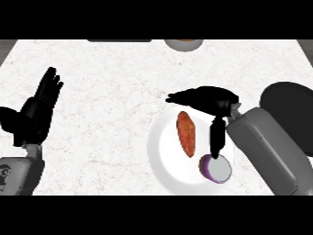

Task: Pick the sweet potato from the plate and place it in the pan

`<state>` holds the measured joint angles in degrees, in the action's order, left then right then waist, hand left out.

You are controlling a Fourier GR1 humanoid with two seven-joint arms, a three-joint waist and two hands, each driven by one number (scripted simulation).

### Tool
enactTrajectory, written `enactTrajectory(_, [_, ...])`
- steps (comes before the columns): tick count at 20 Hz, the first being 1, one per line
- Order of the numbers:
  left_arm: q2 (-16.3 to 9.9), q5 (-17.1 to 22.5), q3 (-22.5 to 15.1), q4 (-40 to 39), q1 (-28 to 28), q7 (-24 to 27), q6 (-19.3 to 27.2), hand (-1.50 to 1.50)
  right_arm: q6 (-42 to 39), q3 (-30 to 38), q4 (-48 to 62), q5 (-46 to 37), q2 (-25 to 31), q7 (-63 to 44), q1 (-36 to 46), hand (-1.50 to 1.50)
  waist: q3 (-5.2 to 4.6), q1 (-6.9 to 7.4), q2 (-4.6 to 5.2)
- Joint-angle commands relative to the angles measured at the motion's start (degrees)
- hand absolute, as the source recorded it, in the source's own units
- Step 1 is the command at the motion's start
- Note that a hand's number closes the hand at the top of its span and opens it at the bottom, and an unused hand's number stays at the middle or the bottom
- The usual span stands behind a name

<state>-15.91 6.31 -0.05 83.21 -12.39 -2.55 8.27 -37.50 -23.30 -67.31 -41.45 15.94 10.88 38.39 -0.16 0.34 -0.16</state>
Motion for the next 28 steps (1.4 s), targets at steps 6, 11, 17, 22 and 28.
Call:
enactTrajectory(6, [-0.29, -0.29, 2.55, 2.02, 0.21, -2.87, -2.28, 0.0, -4.56, 1.58, -1.42, -5.74, -1.69, -1.67, -0.4, -1.5, 0.16, -0.19, 0.11])
enactTrajectory(11, [1.19, -0.89, 2.5, 3.95, 0.81, -3.42, -2.36, 0.0, 0.96, 0.5, 7.25, -10.51, -8.51, -1.27, 1.19, -1.5, 0.17, 0.15, 0.21])
enactTrajectory(17, [4.14, -3.68, 1.89, -2.27, -4.85, -3.54, -0.45, 0.0, 1.85, 0.32, 11.74, -14.92, -8.08, 2.66, 2.39, -1.5, 0.16, -0.13, 0.26])
enactTrajectory(22, [2.7, -3.28, 4.23, -3.0, -2.72, -0.1, -2.96, 0.0, 4.33, -0.18, 16.52, -18.53, -7.84, 6.1, 1.56, -1.5, 0.16, -0.06, 0.28])
enactTrajectory(28, [3.28, -3.04, 3.63, 1.94, 2.5, 0.27, -4.14, 0.0, 4.55, -3.63, 13.85, -20.02, -10.27, 10.75, -1.02, 1.5, 0.16, 0.09, 0.18])
